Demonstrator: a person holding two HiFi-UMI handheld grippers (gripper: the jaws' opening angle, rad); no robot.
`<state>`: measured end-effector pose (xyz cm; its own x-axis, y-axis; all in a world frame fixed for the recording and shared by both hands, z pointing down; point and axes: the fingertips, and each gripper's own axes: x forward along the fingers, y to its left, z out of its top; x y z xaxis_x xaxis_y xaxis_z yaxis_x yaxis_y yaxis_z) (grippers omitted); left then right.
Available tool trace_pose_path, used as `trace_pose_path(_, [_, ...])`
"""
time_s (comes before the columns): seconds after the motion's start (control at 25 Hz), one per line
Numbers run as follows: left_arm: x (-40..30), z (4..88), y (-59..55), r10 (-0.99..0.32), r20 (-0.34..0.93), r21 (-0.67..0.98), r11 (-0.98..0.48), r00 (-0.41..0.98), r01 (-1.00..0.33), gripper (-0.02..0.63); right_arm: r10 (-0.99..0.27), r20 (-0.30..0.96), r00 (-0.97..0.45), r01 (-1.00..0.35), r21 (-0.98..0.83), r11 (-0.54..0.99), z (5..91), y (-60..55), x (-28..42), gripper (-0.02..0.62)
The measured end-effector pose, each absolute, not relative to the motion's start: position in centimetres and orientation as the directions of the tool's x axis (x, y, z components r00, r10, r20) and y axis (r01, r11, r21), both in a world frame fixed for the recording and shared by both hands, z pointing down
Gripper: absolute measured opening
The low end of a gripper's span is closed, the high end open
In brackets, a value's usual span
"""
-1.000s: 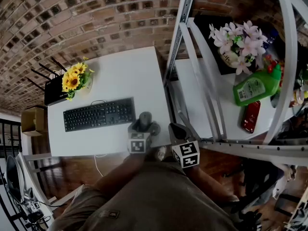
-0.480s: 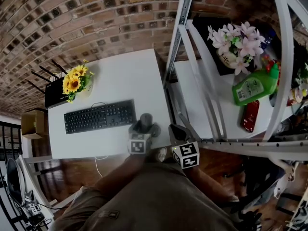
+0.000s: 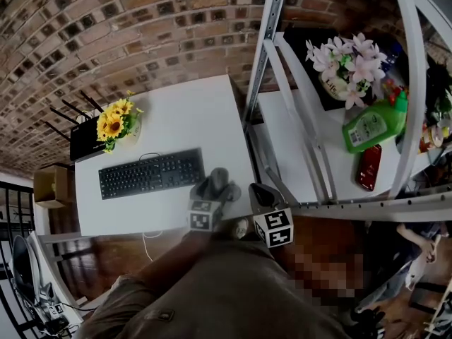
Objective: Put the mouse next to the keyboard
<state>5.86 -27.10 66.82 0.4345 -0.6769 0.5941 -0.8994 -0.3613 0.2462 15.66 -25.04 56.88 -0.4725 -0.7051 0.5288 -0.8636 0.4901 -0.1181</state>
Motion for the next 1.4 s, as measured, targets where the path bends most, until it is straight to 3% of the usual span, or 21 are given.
trace_pose_path(0.24, [4.3,64.9,-26.4,-0.7,0.531,0.261,-0.401,0.477,-0.878,0.282,-0.713,0.522,-0.468,-0.868,-0.122,0.481,56.7,-24.9,14.1,0.014])
trace_pose_path(0.52, [2.5,61.4,-24.7,-0.712,0.417,0.316,-0.469,0.565,-0.825,0.101,-0.71,0.533,-0.461,-0.871,-0.116,0.478,57.0,-23.6,11.6,0.014])
trace_pose_path(0.72, [0.9,60.5,-22.6,-0.702,0.369,0.348,-0.503,0.608,-0.791,0.014,-0.711,0.539,-0.451,-0.877,-0.119,0.466,57.2,-21.7,9.5,0.014])
trace_pose_path(1.0, [-0.4,59.2,-19.6,-0.68,0.322,0.358,-0.557,0.659,-0.749,0.002,-0.718,0.539,-0.44,-0.885,-0.124,0.45,57.2,-19.5,7.7,0.014])
trace_pose_path(1.4, [-1.6,57.2,-15.6,-0.739,0.303,0.34,-0.507,0.602,-0.792,0.002,-0.684,0.506,-0.525,-0.831,-0.128,0.542,56.4,-16.5,6.5,0.014])
